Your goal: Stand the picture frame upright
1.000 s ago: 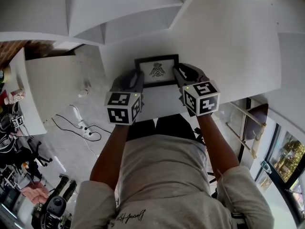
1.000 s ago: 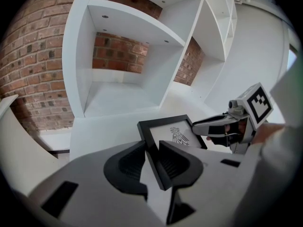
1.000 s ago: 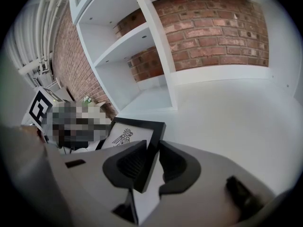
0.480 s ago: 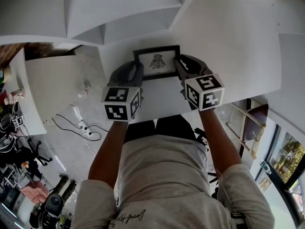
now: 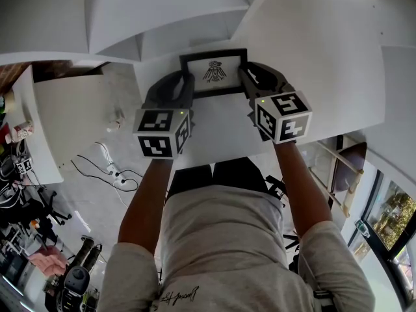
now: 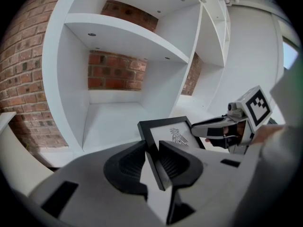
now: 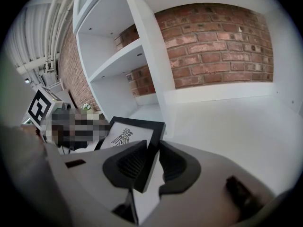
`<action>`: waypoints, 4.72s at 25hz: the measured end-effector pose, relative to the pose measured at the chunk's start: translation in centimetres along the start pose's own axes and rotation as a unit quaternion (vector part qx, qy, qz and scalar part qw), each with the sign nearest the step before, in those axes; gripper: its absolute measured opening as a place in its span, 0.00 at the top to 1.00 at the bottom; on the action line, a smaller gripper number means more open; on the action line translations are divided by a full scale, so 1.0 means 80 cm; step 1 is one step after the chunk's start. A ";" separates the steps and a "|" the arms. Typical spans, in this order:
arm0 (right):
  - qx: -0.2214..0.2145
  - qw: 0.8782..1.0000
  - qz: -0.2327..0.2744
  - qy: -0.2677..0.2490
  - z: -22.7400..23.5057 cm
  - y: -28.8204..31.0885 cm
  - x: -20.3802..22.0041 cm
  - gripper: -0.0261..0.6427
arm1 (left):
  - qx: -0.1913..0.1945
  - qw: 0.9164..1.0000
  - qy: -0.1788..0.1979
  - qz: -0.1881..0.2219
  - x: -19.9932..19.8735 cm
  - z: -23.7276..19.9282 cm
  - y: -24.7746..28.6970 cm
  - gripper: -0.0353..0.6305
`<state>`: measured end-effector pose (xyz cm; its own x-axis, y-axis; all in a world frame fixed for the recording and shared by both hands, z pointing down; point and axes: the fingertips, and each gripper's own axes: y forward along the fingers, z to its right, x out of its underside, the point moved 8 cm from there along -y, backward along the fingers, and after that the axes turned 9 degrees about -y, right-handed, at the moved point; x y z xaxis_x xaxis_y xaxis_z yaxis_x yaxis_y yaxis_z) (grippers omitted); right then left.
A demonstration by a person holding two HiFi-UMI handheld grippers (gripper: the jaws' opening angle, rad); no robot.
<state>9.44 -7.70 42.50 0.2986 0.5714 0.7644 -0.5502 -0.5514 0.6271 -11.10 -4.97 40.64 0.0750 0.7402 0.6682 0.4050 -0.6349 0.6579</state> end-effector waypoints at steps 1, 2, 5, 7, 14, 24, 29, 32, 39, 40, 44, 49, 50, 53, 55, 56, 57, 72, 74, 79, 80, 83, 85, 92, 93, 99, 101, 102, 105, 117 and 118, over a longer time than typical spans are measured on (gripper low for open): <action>0.001 1.000 0.002 0.000 0.001 0.001 -0.002 0.82 | 0.000 1.000 0.001 0.002 -0.002 0.000 0.001 0.80; 0.001 1.000 0.004 -0.001 0.003 0.002 -0.004 0.82 | 0.000 1.000 0.001 0.004 -0.004 0.000 0.002 0.80; 0.004 1.000 0.010 0.000 0.007 0.004 -0.009 0.82 | 0.000 1.000 0.004 0.010 -0.011 -0.001 0.005 0.80; 0.006 1.000 0.014 0.000 0.009 0.006 -0.013 0.82 | 0.000 1.000 0.006 0.015 -0.015 -0.001 0.006 0.80; 0.010 1.000 0.023 -0.006 0.016 0.011 -0.024 0.82 | -0.001 1.000 0.008 0.027 -0.026 -0.004 0.010 0.80; 0.014 0.999 0.031 -0.006 0.022 0.019 -0.031 0.82 | -0.001 0.999 0.010 0.035 -0.035 -0.007 0.017 0.80; 0.017 0.999 0.030 -0.008 0.025 0.021 -0.030 0.82 | 0.000 0.999 0.012 0.037 -0.034 -0.007 0.021 0.80; 0.018 0.999 0.028 -0.008 0.026 0.023 -0.030 0.82 | -0.001 0.999 0.014 0.036 -0.036 -0.009 0.024 0.80; 0.023 0.999 0.018 -0.014 0.027 0.031 -0.027 0.82 | -0.011 0.999 0.020 0.031 -0.035 -0.013 0.033 0.81; 0.024 0.999 0.017 -0.016 0.028 0.032 -0.027 0.82 | -0.013 0.999 0.021 0.031 -0.034 -0.014 0.035 0.81; 0.030 0.999 0.013 -0.017 0.030 0.037 -0.026 0.83 | -0.021 0.999 0.024 0.027 -0.032 -0.016 0.040 0.82; 0.038 0.999 0.010 -0.024 0.032 0.040 -0.031 0.85 | -0.036 0.998 0.036 0.025 -0.033 -0.019 0.046 0.84; 0.037 0.999 0.009 -0.025 0.032 0.041 -0.031 0.85 | -0.038 0.998 0.037 0.025 -0.033 -0.020 0.047 0.84; 0.039 0.999 0.011 -0.025 0.032 0.042 -0.031 0.86 | -0.040 0.998 0.036 0.025 -0.033 -0.021 0.049 0.85; 0.041 0.999 0.011 -0.025 0.032 0.042 -0.031 0.86 | -0.040 0.998 0.036 0.025 -0.033 -0.021 0.050 0.85; 0.042 0.999 0.011 -0.025 0.032 0.042 -0.031 0.86 | -0.041 0.998 0.036 0.026 -0.033 -0.021 0.050 0.85; 0.042 0.999 0.011 -0.025 0.033 0.042 -0.031 0.86 | -0.041 0.998 0.036 0.027 -0.033 -0.021 0.051 0.85; 0.047 0.999 0.011 -0.025 0.037 0.045 -0.033 0.86 | -0.044 0.998 0.039 0.026 -0.034 -0.022 0.057 0.86; 0.047 0.999 0.011 -0.025 0.038 0.046 -0.033 0.86 | -0.044 0.998 0.039 0.026 -0.034 -0.023 0.058 0.86; 0.047 0.999 0.012 -0.025 0.038 0.047 -0.033 0.86 | -0.045 0.998 0.038 0.027 -0.035 -0.024 0.059 0.86; 0.047 0.999 0.011 -0.024 0.038 0.047 -0.033 0.86 | -0.045 0.998 0.038 0.026 -0.035 -0.024 0.060 0.86; 0.047 0.999 0.010 -0.023 0.039 0.048 -0.033 0.86 | -0.045 0.998 0.037 0.025 -0.036 -0.025 0.061 0.86; 0.047 0.999 0.009 -0.022 0.039 0.049 -0.032 0.86 | -0.044 0.998 0.038 0.024 -0.035 -0.025 0.062 0.86; 0.047 0.999 0.014 -0.021 0.039 0.048 -0.031 0.86 | -0.045 0.998 0.044 0.028 -0.036 -0.025 0.062 0.86; 0.048 0.999 0.015 -0.021 0.039 0.048 -0.031 0.86 | -0.045 0.998 0.044 0.028 -0.035 -0.025 0.062 0.86; 0.049 0.998 0.018 -0.018 0.039 0.049 -0.029 0.86 | -0.049 0.997 0.055 0.033 -0.033 -0.024 0.063 0.86; 0.049 0.998 0.018 -0.018 0.039 0.049 -0.028 0.86 | -0.050 0.997 0.057 0.033 -0.033 -0.024 0.064 0.86; 0.049 0.998 0.018 -0.019 0.039 0.049 -0.029 0.86 | -0.051 0.997 0.057 0.033 -0.033 -0.024 0.064 0.86; 0.049 0.998 0.017 -0.019 0.039 0.049 -0.029 0.86 | -0.052 0.996 0.057 0.033 -0.034 -0.024 0.063 0.86; 0.048 0.999 0.015 -0.018 0.038 0.048 -0.028 0.86 | -0.056 0.996 0.058 0.035 -0.034 -0.028 0.061 0.84; 0.048 0.999 0.015 -0.018 0.038 0.049 -0.028 0.86 | -0.055 0.996 0.058 0.035 -0.034 -0.028 0.061 0.84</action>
<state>8.97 -12.95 43.68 0.3120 0.5327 0.7867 -0.4825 -0.6245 0.6142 -11.41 -10.58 42.78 -0.0092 0.6667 0.7453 0.2992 -0.7093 0.6382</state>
